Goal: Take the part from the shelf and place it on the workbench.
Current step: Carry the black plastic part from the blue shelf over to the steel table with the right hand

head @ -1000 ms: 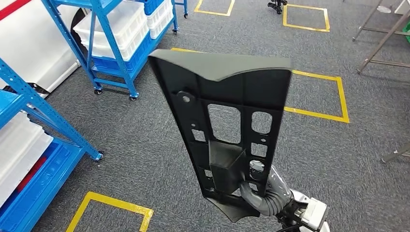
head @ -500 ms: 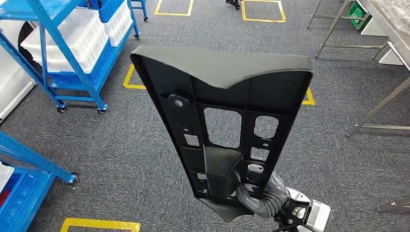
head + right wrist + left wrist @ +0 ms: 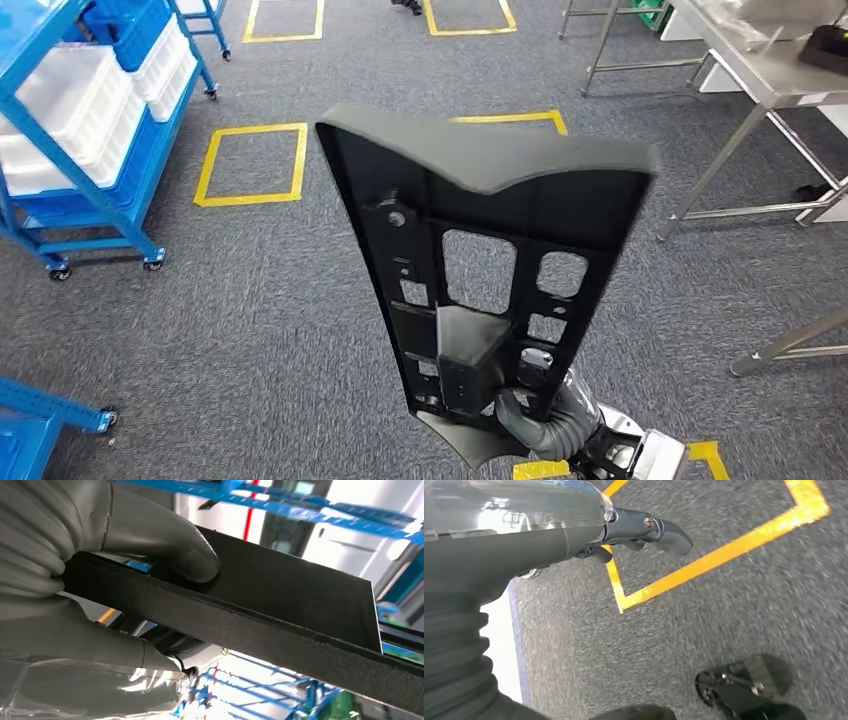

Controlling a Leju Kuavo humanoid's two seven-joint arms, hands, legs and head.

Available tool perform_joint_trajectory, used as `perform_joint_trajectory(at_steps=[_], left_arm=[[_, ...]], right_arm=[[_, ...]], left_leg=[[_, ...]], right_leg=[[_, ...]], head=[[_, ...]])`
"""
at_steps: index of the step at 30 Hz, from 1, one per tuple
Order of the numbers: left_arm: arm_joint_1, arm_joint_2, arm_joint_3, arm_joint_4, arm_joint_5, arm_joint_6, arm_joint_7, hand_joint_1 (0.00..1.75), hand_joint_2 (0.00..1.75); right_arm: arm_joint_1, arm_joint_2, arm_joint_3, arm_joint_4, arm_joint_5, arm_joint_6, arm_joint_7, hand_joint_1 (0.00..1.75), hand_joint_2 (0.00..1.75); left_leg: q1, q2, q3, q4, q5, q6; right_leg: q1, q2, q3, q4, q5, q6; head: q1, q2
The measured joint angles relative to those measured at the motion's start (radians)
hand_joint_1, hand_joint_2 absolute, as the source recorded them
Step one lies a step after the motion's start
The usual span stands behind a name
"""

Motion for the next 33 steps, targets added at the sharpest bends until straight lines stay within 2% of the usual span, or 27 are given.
perform_joint_trajectory(at_steps=[1,2,4,5,6,7,8,9,10,11,12,13,15,16,18,19,20,21,22,23,24,26,27,28,30,31,33], left_arm=[[-0.001,0.0,0.0,0.0,-0.004,0.0,0.0,0.0,1.75],[-0.002,0.0,0.0,0.0,-0.009,-0.001,0.005,0.0,1.75],[-0.003,0.0,-0.001,0.0,-0.021,-0.009,0.025,0.0,1.75],[-0.002,0.0,-0.002,0.0,-0.028,-0.016,0.039,0.0,1.75],[0.0,0.001,-0.003,0.0,-0.034,-0.022,0.055,0.0,1.75],[0.005,0.001,-0.006,0.0,-0.039,-0.03,0.07,0.0,1.75],[0.01,0.002,-0.009,0.0,-0.043,-0.036,0.085,0.0,1.75],[0.014,0.002,-0.012,0.0,-0.046,-0.043,0.099,0.0,1.75],[0.017,0.003,-0.015,0.0,-0.048,-0.048,0.111,0.0,1.75],[0.018,0.004,-0.016,0.0,-0.049,-0.053,0.122,0.0,1.75],[0.018,0.004,-0.017,0.0,-0.05,-0.056,0.128,0.0,1.75],[0.017,0.004,-0.018,0.0,-0.05,-0.058,0.132,0.0,1.75],[0.015,0.005,-0.019,0.0,-0.05,-0.06,0.136,0.0,1.75],[0.014,0.005,-0.019,0.0,-0.049,-0.059,0.135,0.0,1.75],[0.015,0.005,-0.019,0.0,-0.047,-0.048,0.123,0.0,1.75],[0.017,0.006,-0.019,0.0,-0.046,-0.039,0.108,0.0,1.75],[0.018,0.007,-0.019,0.0,-0.045,-0.028,0.088,0.0,1.75],[0.018,0.009,-0.019,0.0,-0.043,-0.019,0.066,0.0,1.75],[0.017,0.011,-0.019,0.0,-0.042,-0.012,0.043,0.0,1.75],[0.015,0.014,-0.019,0.0,-0.041,-0.007,0.023,0.0,1.75],[0.01,0.016,-0.019,0.0,-0.041,-0.003,0.008,0.0,1.75],[-0.002,0.018,-0.019,-0.001,-0.041,-0.001,-0.008,0.0,1.75],[-0.007,0.019,-0.02,-0.001,-0.042,0.0,-0.01,0.0,1.75],[-0.011,0.019,-0.02,-0.001,-0.044,0.0,-0.011,0.0,1.75],[-0.018,0.02,-0.023,-0.001,-0.048,0.0,-0.011,0.0,1.75],[-0.02,0.02,-0.025,-0.001,-0.049,0.0,-0.011,0.0,1.75],[-0.021,0.02,-0.03,-0.001,-0.051,-0.001,-0.008,0.0,1.75]], right_arm=[[-0.001,0.001,0.004,0.003,0.009,-0.005,0.002,1.75,1.75],[-0.002,0.003,0.008,0.005,0.017,-0.011,0.003,1.75,1.75],[0.0,0.007,0.018,0.007,0.025,-0.03,0.006,1.75,1.75],[0.005,0.009,0.021,0.007,0.027,-0.04,0.007,1.75,1.75],[0.011,0.01,0.023,0.008,0.027,-0.049,0.008,1.75,1.75],[0.018,0.01,0.025,0.008,0.027,-0.057,0.008,1.75,1.75],[0.025,0.01,0.026,0.008,0.026,-0.063,0.007,1.75,1.75],[0.03,0.01,0.026,0.008,0.025,-0.069,0.005,1.75,1.75],[0.035,0.01,0.027,0.008,0.023,-0.074,0.002,1.75,1.75],[0.037,0.01,0.027,0.008,0.022,-0.078,0.0,1.75,1.75],[0.039,0.009,0.028,0.008,0.02,-0.081,-0.002,1.75,1.75],[0.041,0.009,0.028,0.008,0.019,-0.083,-0.002,1.75,1.75],[0.046,0.009,0.028,0.008,0.015,-0.085,-0.005,1.75,1.75],[0.048,0.009,0.028,0.009,0.01,-0.084,-0.008,1.75,1.75],[0.042,0.009,0.029,0.014,-0.001,-0.077,-0.022,1.75,1.75],[0.037,0.01,0.03,0.02,-0.006,-0.072,-0.03,1.75,1.75],[0.031,0.01,0.03,0.028,-0.01,-0.067,-0.039,1.75,1.75],[0.027,0.01,0.031,0.036,-0.012,-0.063,-0.045,1.75,1.75],[0.026,0.01,0.031,0.044,-0.013,-0.061,-0.05,1.75,1.75],[0.026,0.011,0.031,0.05,-0.013,-0.06,-0.052,1.75,1.75],[0.025,0.012,0.031,0.054,-0.012,-0.06,-0.053,1.75,1.75],[0.023,0.015,0.031,0.056,-0.011,-0.058,-0.054,1.75,1.75],[0.02,0.017,0.031,0.057,-0.01,-0.057,-0.055,1.75,1.75],[0.019,0.019,0.031,0.057,-0.01,-0.056,-0.055,1.75,1.75],[0.017,0.022,0.031,0.057,-0.01,-0.056,-0.056,1.75,1.75],[0.018,0.023,0.031,0.057,-0.01,-0.056,-0.056,1.75,1.75],[0.016,0.026,0.031,0.055,-0.01,-0.055,-0.055,1.75,1.75]], left_leg=[[0.003,-0.009,0.002,0.008,-0.009,-0.006],[0.005,-0.029,-0.006,0.034,-0.027,-0.009],[0.008,-0.084,-0.057,0.149,-0.09,-0.013],[0.008,-0.099,-0.093,0.222,-0.121,-0.013],[0.007,-0.106,-0.124,0.28,-0.138,-0.013],[0.007,-0.11,-0.14,0.305,-0.133,-0.012],[0.007,-0.114,-0.139,0.288,-0.108,-0.009],[0.007,-0.121,-0.12,0.232,-0.067,-0.006],[0.007,-0.141,-0.093,0.16,-0.026,-0.001],[0.008,-0.165,-0.07,0.095,0.003,0.002],[0.008,-0.184,-0.052,0.051,0.018,0.005],[0.007,-0.197,-0.045,0.031,0.02,0.009],[0.006,-0.184,-0.04,0.022,0.022,0.018],[0.007,-0.172,-0.037,0.014,0.026,0.024],[0.01,-0.145,-0.031,-0.002,0.035,0.036],[0.009,-0.13,-0.03,-0.006,0.037,0.039],[0.007,-0.116,-0.031,-0.006,0.036,0.041],[0.006,-0.102,-0.031,-0.006,0.036,0.041],[0.005,-0.088,-0.031,-0.006,0.034,0.041],[0.005,-0.076,-0.03,-0.005,0.033,0.04],[0.005,-0.064,-0.029,-0.004,0.031,0.038],[0.003,-0.045,-0.025,0.0,0.024,0.029],[0.001,-0.037,-0.023,0.002,0.021,0.023],[-0.001,-0.03,-0.021,0.004,0.017,0.017],[-0.002,-0.012,-0.015,0.003,0.013,0.005],[0.0,-0.011,-0.013,0.006,0.009,-0.001],[0.004,-0.046,-0.029,0.053,-0.025,-0.011]], right_leg=[[-0.001,0.011,0.002,-0.003,0.001,-0.006],[-0.003,0.022,0.004,-0.006,0.003,-0.013],[-0.003,0.042,0.007,-0.008,0.003,-0.024],[0.0,0.053,0.008,-0.007,0.002,-0.027],[0.002,0.067,0.008,-0.007,0.001,-0.029],[0.004,0.083,0.009,-0.005,0.0,-0.031],[0.006,0.099,0.011,-0.003,-0.001,-0.031],[0.006,0.115,0.013,-0.001,-0.002,-0.029],[0.005,0.129,0.014,0.001,-0.004,-0.027],[0.006,0.141,0.013,0.004,-0.006,-0.024],[0.005,0.151,0.01,0.006,-0.006,-0.019],[0.003,0.161,0.007,0.007,-0.005,-0.013],[0.0,0.182,0.002,0.002,0.0,0.001],[0.001,0.177,-0.001,0.004,-0.001,0.007],[0.005,0.127,-0.026,0.054,-0.033,0.014],[0.004,0.092,-0.054,0.11,-0.064,0.016],[0.003,0.068,-0.087,0.176,-0.096,0.019],[0.0,0.057,-0.116,0.235,-0.117,0.022],[-0.003,0.052,-0.132,0.267,-0.123,0.025],[-0.005,0.048,-0.127,0.261,-0.109,0.026],[-0.007,0.04,-0.101,0.214,-0.08,0.028],[-0.006,0.002,-0.023,0.074,-0.027,0.025],[-0.003,-0.014,0.004,0.024,-0.014,0.02],[0.001,-0.021,0.015,0.001,-0.012,0.014],[0.005,-0.002,0.013,-0.002,-0.013,0.001],[0.003,0.009,0.013,-0.004,-0.012,-0.005],[-0.002,0.03,0.017,-0.009,-0.008,-0.017]], head=[[0.0,0.0],[0.0,0.0],[0.0,0.0],[0.0,0.0],[0.0,0.0],[0.0,0.0],[0.0,0.0],[0.0,0.0],[0.0,0.0],[0.0,0.0],[0.0,0.0],[0.0,0.0],[0.0,0.0],[0.0,0.0],[0.0,0.0],[0.0,0.0],[0.0,0.0],[0.0,0.0],[0.0,0.0],[0.0,0.0],[0.0,0.0],[0.0,0.0],[0.0,0.0],[0.0,0.0],[0.0,0.0],[0.0,0.0],[0.0,0.0]])
